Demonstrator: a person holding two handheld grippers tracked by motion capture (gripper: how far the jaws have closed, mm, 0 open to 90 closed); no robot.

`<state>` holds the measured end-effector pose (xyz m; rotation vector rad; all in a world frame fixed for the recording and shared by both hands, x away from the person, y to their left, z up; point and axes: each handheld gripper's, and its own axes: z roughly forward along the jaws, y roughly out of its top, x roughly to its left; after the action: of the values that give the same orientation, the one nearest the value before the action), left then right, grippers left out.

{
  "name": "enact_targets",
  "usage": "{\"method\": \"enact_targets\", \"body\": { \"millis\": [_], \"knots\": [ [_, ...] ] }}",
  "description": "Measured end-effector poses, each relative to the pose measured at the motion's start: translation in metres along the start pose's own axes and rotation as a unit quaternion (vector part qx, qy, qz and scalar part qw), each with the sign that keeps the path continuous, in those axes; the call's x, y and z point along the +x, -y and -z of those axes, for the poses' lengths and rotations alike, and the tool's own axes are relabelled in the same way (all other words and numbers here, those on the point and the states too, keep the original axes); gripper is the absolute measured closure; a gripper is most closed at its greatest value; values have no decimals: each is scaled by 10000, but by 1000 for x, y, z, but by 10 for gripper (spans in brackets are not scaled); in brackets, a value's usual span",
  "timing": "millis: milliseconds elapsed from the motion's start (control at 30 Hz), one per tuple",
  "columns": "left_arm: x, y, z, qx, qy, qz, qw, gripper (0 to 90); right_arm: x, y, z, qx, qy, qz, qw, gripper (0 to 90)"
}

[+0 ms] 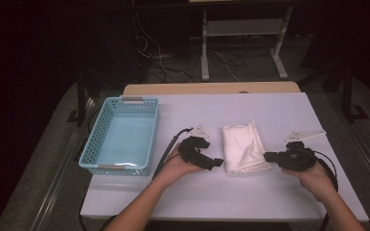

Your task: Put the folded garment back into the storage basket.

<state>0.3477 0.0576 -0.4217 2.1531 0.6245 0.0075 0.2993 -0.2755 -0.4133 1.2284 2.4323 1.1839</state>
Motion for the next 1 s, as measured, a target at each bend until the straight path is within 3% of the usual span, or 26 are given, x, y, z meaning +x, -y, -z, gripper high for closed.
{"method": "enact_targets", "body": {
  "millis": [367, 600, 767, 867, 1000],
  "knots": [
    [-1, 1, -2, 65, -6, -39, 10000, 131, -8, 18, 9, 163, 107, -81, 9998, 854],
    [-1, 1, -2, 89, -25, -67, 9999, 131, -11, 29, -2, 527, 201, 52, 9984, 854],
    [-2, 1, -2, 97, -36, -78, 9999, 131, -14, 32, -6, 607, 265, 101, 9978, 838],
    [-2, 1, -3, 106, -31, -87, 9999, 131, -14, 32, -7, 589, 265, 88, 9979, 777],
    [-2, 1, -3, 104, -40, -83, 9999, 131, -13, 29, -1, 325, 196, 29, 9993, 671]
  ]
}}
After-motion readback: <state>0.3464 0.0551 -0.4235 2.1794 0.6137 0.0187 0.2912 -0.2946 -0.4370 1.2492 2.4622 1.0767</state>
